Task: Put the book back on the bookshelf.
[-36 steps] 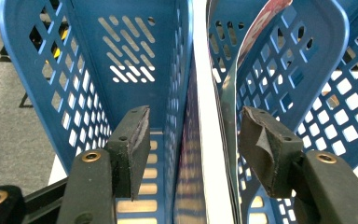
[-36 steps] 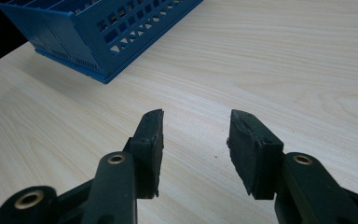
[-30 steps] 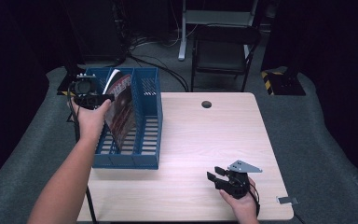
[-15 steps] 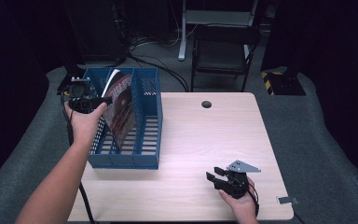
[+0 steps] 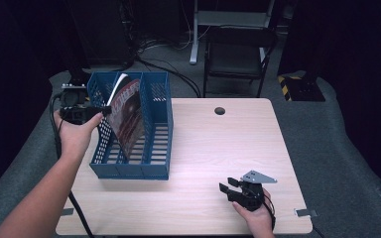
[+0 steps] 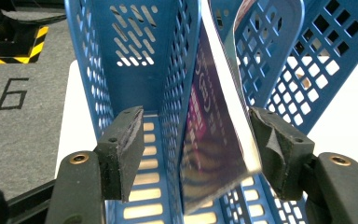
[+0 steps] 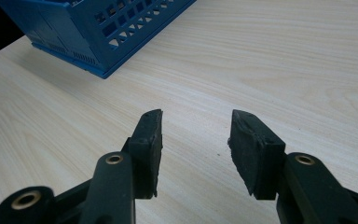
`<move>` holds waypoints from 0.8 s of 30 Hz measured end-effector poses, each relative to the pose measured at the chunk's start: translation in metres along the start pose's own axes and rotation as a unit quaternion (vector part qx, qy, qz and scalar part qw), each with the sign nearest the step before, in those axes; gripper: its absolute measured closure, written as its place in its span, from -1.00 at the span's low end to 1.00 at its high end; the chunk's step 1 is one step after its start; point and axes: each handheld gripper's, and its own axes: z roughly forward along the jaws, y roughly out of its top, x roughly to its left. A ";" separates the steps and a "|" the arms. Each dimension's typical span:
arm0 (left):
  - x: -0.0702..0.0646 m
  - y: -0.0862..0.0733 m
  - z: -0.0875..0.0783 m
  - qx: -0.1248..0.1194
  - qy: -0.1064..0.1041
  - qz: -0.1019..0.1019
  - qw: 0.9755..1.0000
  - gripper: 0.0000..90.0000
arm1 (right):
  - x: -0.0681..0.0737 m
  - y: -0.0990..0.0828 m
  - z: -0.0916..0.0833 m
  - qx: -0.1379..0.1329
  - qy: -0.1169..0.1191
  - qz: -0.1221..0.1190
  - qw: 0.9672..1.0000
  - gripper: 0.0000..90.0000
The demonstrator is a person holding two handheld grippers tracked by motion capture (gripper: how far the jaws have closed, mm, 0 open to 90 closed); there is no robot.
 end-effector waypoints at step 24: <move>-0.044 -0.012 -0.060 0.008 -0.077 0.099 0.992 -0.16 | 0.005 0.001 0.005 0.004 0.001 -0.003 1.000 0.18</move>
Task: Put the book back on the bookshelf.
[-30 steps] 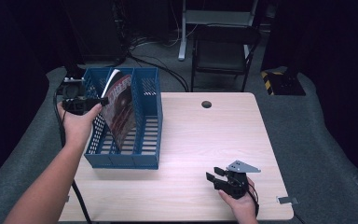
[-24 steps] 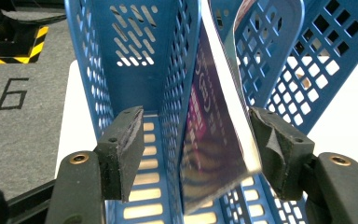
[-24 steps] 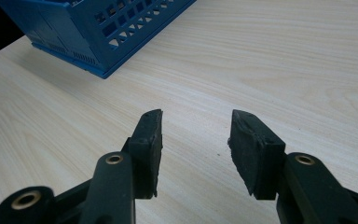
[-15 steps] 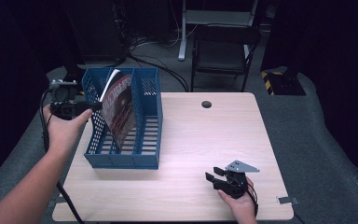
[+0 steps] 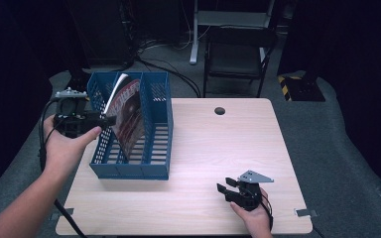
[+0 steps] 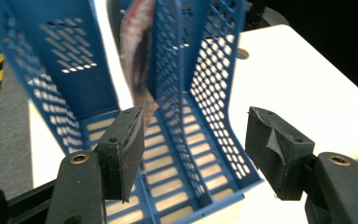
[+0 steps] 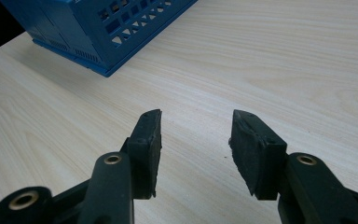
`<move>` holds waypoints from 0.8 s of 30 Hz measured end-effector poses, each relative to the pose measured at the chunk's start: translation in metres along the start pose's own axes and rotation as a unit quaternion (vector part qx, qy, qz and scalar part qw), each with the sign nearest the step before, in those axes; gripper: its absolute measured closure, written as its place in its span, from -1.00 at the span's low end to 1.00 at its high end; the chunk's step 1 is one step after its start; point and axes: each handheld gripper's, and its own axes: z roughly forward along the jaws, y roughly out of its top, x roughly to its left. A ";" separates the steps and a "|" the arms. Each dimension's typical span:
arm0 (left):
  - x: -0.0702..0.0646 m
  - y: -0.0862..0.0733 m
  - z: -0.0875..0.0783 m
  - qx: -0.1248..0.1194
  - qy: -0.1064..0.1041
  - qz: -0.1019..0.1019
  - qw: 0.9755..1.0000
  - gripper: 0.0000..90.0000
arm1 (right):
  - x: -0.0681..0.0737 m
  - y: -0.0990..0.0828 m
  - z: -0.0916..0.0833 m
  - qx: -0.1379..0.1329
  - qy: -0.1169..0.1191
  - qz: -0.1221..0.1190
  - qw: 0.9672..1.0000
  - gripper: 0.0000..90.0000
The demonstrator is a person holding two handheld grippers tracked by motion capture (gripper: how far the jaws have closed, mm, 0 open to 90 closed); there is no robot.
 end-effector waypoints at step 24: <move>-0.063 -0.056 0.031 0.017 -0.084 0.083 0.993 -0.16 | 0.001 0.000 0.001 0.004 0.001 -0.006 1.000 0.17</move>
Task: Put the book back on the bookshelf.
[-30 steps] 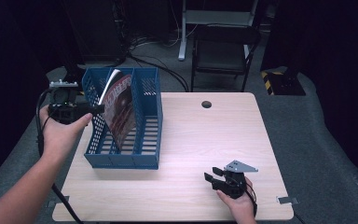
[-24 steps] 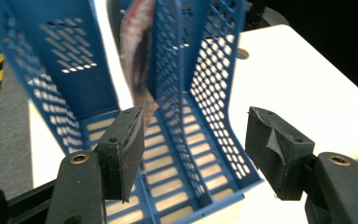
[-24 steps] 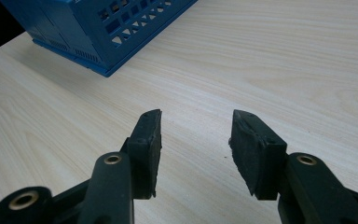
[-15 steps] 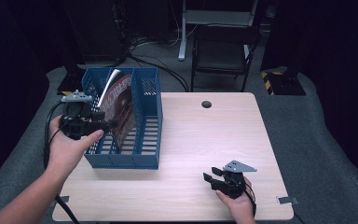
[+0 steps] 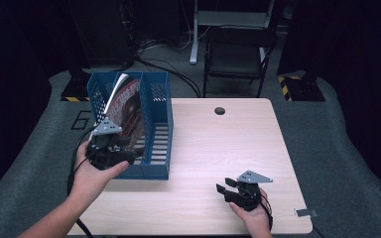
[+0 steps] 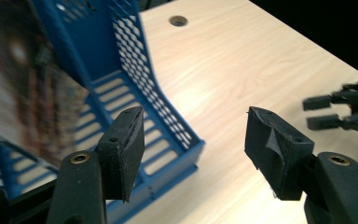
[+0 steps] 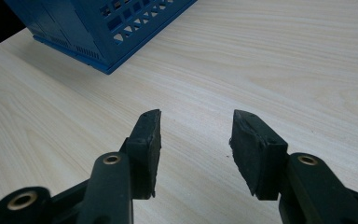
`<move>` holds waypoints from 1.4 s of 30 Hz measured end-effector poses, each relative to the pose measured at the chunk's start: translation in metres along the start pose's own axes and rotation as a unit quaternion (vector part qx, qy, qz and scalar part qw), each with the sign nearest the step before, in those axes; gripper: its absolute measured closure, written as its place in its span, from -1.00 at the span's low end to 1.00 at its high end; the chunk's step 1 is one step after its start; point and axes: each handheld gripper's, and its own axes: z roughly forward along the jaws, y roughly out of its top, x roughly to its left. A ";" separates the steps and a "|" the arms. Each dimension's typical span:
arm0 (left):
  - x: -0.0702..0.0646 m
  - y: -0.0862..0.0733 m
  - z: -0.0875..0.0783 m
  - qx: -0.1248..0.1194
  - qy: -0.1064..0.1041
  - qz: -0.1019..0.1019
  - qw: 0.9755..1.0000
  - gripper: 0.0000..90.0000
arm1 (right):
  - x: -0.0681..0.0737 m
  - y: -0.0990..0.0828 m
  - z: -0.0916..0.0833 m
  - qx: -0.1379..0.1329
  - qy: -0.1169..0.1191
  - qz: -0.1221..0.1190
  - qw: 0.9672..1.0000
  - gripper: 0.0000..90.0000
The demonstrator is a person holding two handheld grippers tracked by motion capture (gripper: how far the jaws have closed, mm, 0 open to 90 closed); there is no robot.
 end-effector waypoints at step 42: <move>-0.005 -0.150 0.059 -0.025 0.019 -0.055 0.998 -0.14 | 0.001 0.000 0.001 0.003 -0.002 -0.008 1.000 0.17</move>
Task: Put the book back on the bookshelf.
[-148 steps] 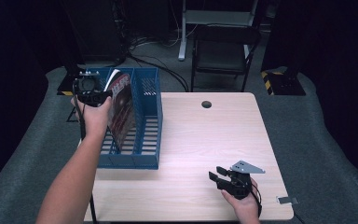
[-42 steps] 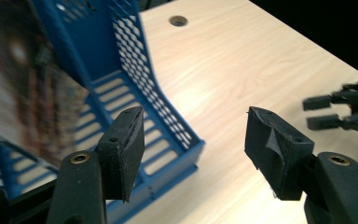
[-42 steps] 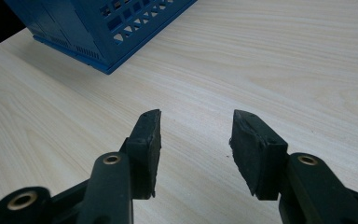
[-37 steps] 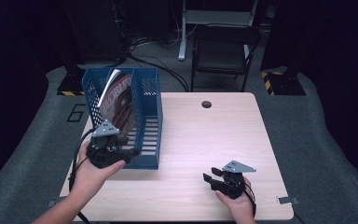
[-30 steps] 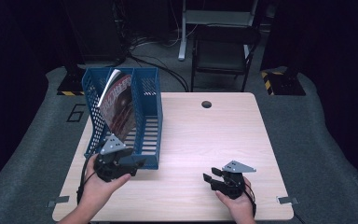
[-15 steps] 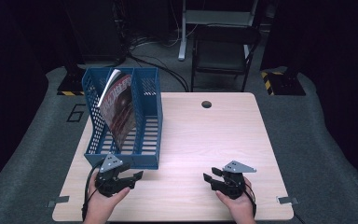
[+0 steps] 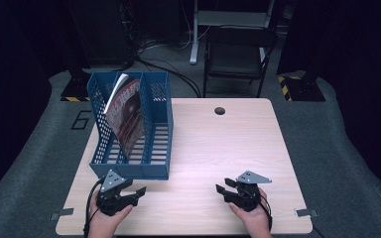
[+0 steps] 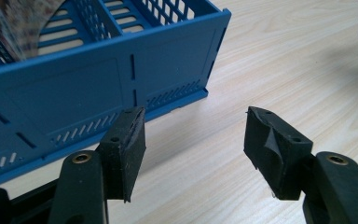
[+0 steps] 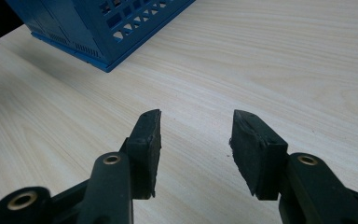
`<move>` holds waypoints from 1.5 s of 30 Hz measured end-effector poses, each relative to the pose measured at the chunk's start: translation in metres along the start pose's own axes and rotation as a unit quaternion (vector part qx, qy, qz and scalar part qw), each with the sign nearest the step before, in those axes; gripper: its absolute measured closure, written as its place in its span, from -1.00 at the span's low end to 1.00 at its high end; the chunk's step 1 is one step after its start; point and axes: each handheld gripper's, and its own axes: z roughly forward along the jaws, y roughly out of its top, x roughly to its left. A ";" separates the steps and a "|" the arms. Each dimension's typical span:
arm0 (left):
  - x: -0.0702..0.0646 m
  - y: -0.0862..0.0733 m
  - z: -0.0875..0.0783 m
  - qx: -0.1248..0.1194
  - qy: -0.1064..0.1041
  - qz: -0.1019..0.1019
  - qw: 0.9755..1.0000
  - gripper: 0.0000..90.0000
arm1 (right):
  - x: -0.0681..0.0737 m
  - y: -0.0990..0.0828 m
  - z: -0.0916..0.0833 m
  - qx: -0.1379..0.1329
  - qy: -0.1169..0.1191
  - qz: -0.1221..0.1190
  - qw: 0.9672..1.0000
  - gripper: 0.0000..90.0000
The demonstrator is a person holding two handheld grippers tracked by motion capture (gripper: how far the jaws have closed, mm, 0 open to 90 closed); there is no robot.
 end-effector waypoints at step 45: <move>-0.009 -0.013 0.033 0.058 -0.015 0.047 0.997 -0.15 | -0.004 -0.004 0.002 0.013 -0.010 -0.005 1.000 0.16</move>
